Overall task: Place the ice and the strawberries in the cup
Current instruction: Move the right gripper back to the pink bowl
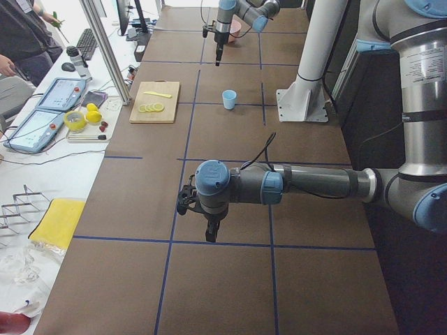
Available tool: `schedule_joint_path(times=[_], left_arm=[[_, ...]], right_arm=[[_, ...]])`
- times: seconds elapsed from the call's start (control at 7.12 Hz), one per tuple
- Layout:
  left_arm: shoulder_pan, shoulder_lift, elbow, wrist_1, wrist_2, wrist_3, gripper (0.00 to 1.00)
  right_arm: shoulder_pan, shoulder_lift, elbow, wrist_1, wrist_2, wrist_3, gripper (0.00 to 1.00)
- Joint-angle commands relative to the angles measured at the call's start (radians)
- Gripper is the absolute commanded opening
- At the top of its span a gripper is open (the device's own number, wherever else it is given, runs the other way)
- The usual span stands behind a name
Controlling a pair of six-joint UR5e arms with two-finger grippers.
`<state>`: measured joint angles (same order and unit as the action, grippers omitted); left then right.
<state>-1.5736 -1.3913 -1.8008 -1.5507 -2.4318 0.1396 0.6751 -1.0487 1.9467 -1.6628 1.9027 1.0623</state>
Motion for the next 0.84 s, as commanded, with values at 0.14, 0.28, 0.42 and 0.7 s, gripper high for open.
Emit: schedule_joint_path(times=[0.14,0.28,0.42,0.7], left_arm=[[0.000,0.001,0.000,0.001,-0.001,0.000,1.00],[0.000,0.002,-0.002,0.001,-0.001,0.000,1.00],[0.000,0.002,-0.002,0.001,-0.001,0.000,1.00],[0.000,0.002,-0.002,0.001,-0.001,0.000,1.00]], right_arm=[[0.295,-0.329,0.092,0.012,0.254,-0.588,1.00],[0.404,-0.408,0.093,0.014,0.313,-0.757,1.00],[0.499,-0.492,0.089,0.012,0.338,-0.954,1.00],[0.599,-0.588,0.084,0.012,0.343,-1.219,1.00]])
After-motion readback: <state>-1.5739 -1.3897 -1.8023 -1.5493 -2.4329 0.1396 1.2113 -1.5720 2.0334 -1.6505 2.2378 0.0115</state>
